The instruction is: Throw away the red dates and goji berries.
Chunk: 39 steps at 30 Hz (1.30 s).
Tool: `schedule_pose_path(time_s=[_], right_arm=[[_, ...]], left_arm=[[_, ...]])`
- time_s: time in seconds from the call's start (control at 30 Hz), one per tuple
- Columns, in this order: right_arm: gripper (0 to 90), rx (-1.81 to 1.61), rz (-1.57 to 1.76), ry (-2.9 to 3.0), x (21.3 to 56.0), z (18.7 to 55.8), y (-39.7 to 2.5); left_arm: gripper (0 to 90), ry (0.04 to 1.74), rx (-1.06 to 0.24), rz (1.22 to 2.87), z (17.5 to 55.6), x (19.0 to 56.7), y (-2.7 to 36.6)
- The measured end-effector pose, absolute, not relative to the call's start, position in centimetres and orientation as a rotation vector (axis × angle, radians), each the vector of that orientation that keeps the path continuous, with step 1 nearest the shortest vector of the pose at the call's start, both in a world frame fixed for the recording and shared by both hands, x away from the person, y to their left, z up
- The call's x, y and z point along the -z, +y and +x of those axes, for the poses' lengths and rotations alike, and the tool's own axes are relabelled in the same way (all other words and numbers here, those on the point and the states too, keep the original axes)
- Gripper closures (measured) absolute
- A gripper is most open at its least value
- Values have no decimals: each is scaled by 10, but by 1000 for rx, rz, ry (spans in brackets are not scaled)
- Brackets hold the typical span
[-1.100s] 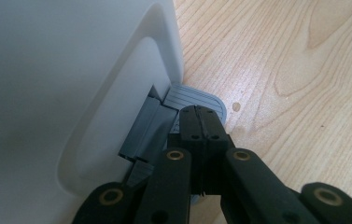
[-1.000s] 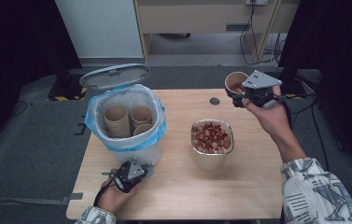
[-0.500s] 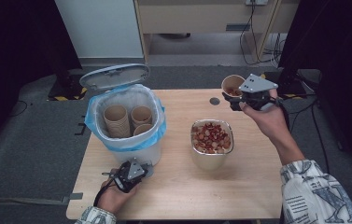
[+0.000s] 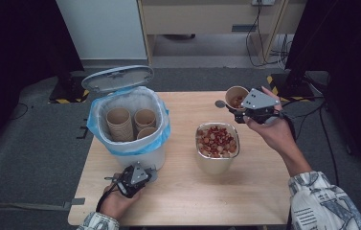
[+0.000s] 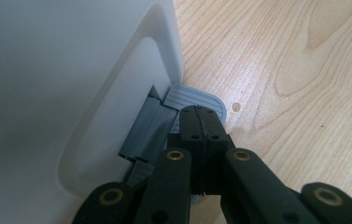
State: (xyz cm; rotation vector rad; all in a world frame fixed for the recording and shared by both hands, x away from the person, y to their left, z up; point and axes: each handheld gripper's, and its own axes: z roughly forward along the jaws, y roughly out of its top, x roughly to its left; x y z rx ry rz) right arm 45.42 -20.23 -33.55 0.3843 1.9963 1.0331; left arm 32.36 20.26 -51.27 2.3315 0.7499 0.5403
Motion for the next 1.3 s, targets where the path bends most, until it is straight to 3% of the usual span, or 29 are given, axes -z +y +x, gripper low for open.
schedule_pose_path(time_s=[1.3], right_arm=[[295,-763,142,1976,337,442,-200]], left_arm=[[898,750,-540,2332,324,513,203]])
